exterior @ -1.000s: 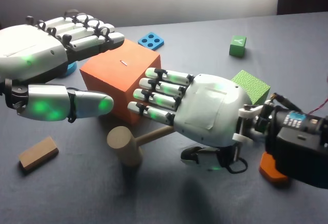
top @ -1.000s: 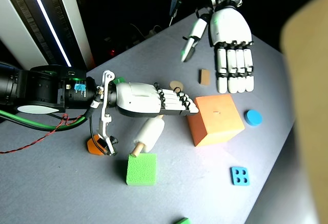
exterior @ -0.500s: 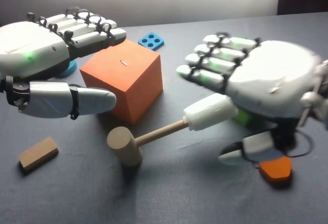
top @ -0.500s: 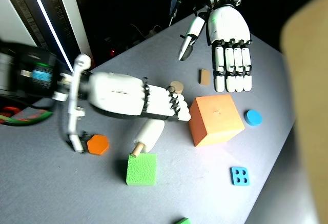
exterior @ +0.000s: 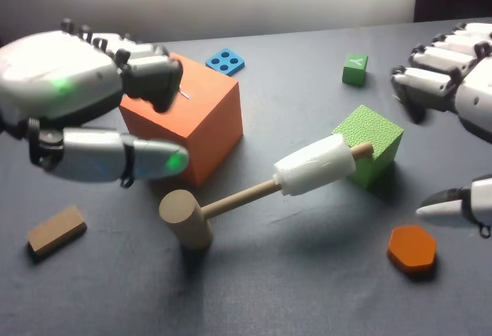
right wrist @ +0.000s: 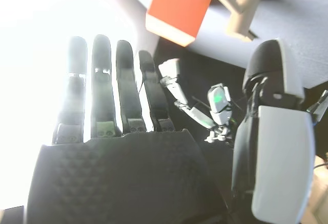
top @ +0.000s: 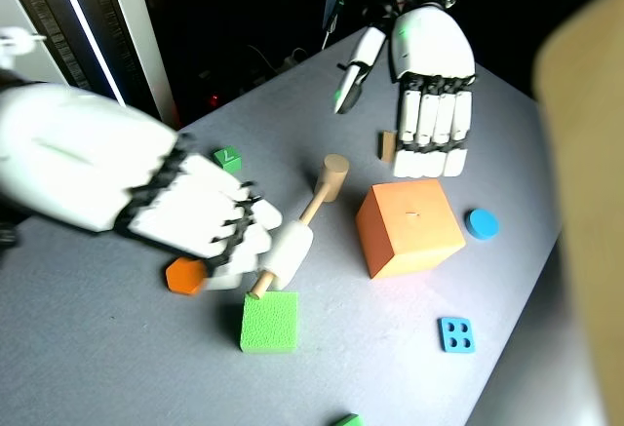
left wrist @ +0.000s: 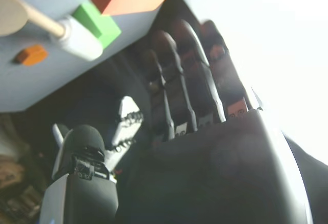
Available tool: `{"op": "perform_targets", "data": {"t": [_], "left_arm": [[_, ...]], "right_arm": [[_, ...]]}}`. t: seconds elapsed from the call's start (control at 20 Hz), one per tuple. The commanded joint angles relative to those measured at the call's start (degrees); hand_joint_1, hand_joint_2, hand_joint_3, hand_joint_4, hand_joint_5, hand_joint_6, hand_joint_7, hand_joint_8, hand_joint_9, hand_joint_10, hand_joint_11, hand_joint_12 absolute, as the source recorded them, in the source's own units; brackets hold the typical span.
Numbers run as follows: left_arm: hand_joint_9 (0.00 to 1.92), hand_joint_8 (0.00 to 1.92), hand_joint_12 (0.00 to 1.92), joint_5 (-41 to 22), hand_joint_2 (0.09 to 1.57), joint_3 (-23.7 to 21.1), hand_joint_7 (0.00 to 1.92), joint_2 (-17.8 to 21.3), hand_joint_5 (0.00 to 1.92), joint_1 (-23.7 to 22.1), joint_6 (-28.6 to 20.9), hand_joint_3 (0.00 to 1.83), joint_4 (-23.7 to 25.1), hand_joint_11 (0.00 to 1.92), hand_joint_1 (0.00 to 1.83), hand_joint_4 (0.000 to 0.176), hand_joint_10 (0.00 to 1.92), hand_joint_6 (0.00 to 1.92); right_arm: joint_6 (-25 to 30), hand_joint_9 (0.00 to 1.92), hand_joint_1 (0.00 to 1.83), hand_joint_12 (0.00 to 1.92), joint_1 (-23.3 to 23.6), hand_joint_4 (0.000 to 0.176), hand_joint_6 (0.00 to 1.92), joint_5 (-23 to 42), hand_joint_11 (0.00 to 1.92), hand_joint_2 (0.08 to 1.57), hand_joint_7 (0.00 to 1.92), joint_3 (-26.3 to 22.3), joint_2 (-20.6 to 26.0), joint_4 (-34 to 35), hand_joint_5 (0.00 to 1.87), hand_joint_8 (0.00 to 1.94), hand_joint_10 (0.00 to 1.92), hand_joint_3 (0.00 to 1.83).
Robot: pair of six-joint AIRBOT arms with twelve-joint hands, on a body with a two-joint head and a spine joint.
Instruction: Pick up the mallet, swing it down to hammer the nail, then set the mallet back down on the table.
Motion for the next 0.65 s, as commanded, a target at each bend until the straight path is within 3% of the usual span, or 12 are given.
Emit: {"op": "perform_targets", "data": {"t": [0.0, 0.05, 0.1, 0.15, 0.2, 0.25, 0.3, 0.4, 0.5, 0.55, 0.6], "left_arm": [[0.60, 1.90, 1.92, -6.44, 1.27, -0.09, 0.60, 0.09, 0.56, -0.78, 0.28, 0.01, -1.54, 0.64, 0.02, 0.000, 1.92, 1.83], [1.10, 1.92, 1.92, -6.45, 1.24, -0.55, 1.12, 0.05, 1.07, -0.96, 0.56, 0.00, -1.54, 1.10, 0.17, 0.000, 1.92, 1.90], [1.33, 1.92, 1.92, -6.57, 1.20, -0.81, 1.35, 0.05, 1.29, -0.98, 0.65, 0.00, -1.54, 1.31, 0.27, 0.000, 1.92, 1.92], [1.45, 1.92, 1.92, -6.61, 1.24, -1.00, 1.44, 0.01, 1.38, -1.02, 0.82, 0.00, -1.54, 1.46, 0.63, 0.000, 1.92, 1.92], [1.48, 1.92, 1.92, -6.61, 1.24, -1.11, 1.45, -0.03, 1.39, -1.03, 0.88, 0.00, -1.54, 1.51, 0.91, 0.000, 1.92, 1.92], [1.48, 1.92, 1.92, -6.61, 1.23, -1.14, 1.45, -0.15, 1.39, -0.92, 0.93, 0.00, -1.54, 1.51, 1.18, 0.000, 1.92, 1.92], [1.49, 1.92, 1.92, -6.80, 1.23, -1.07, 1.46, -0.30, 1.39, -0.76, 0.92, 0.00, -1.54, 1.51, 1.27, 0.000, 1.92, 1.92], [1.45, 1.92, 1.92, -7.19, 1.23, -0.95, 1.42, -0.31, 1.40, -0.43, 0.90, 0.00, -1.54, 1.45, 1.28, 0.000, 1.92, 1.92], [1.42, 1.92, 1.92, -7.20, 1.24, -0.89, 1.40, -0.31, 1.36, -0.31, 0.90, 0.00, -1.54, 1.41, 1.29, 0.000, 1.92, 1.92], [1.40, 1.92, 1.92, -7.20, 1.24, -0.88, 1.38, -0.31, 1.35, -0.18, 0.90, 0.00, -1.54, 1.40, 1.27, 0.000, 1.92, 1.92], [1.39, 1.92, 1.92, -7.20, 1.24, -0.88, 1.38, -0.31, 1.34, -0.18, 0.90, 0.00, -1.54, 1.40, 1.27, 0.000, 1.92, 1.92]], "right_arm": [[-0.01, 0.94, 0.57, 1.92, 0.38, 0.000, 1.92, 0.64, 1.17, 1.00, 0.84, -0.14, 0.00, -1.54, 0.75, 1.94, 1.92, 0.00], [0.49, 1.53, 0.47, 1.92, 0.91, 0.000, 1.92, 0.53, 1.63, 1.04, 1.45, 0.26, -0.32, -1.55, 1.34, 1.94, 1.92, 0.01], [1.13, 1.75, 0.42, 1.92, 1.26, 0.000, 1.92, 0.07, 1.80, 1.08, 1.68, 0.61, -0.57, -1.56, 1.59, 1.94, 1.92, 0.02], [1.43, 1.87, 0.52, 1.92, 1.49, 0.029, 1.92, -0.09, 1.90, 1.22, 1.80, 0.94, -0.92, -1.57, 1.69, 1.94, 1.92, 0.06], [1.49, 1.91, 0.63, 1.92, 1.63, 0.123, 1.92, -0.19, 1.92, 1.34, 1.84, 1.19, -1.21, -1.58, 1.72, 1.94, 1.92, 0.06], [1.94, 1.92, 0.84, 1.92, 1.58, 0.165, 1.92, -0.41, 1.92, 1.43, 1.84, 1.50, -1.42, -1.60, 1.69, 1.94, 1.92, 0.07], [2.48, 1.92, 0.95, 1.92, 1.60, 0.174, 1.92, -0.66, 1.92, 1.46, 1.84, 1.74, -1.48, -1.89, 1.69, 1.94, 1.92, 0.06], [10.33, 1.92, 0.84, 1.92, 0.93, 0.176, 1.92, -0.77, 1.92, 1.53, 1.81, 2.16, -1.47, -10.97, 1.67, 1.94, 1.92, 0.08], [17.54, 1.92, 0.89, 1.92, -0.40, 0.176, 1.92, -0.03, 1.92, 1.50, 1.82, 2.24, -1.43, -18.76, 1.67, 1.94, 1.92, 0.06], [26.32, 1.92, 0.89, 1.92, -1.26, 0.176, 1.92, 0.38, 1.92, 1.50, 1.83, 2.38, -1.40, -29.63, 1.69, 1.94, 1.92, 0.06], [31.69, 1.92, 0.88, 1.92, -1.86, 0.176, 1.92, 0.52, 1.92, 1.51, 1.84, 2.61, -1.39, -35.57, 1.70, 1.94, 1.92, 0.06]]}}
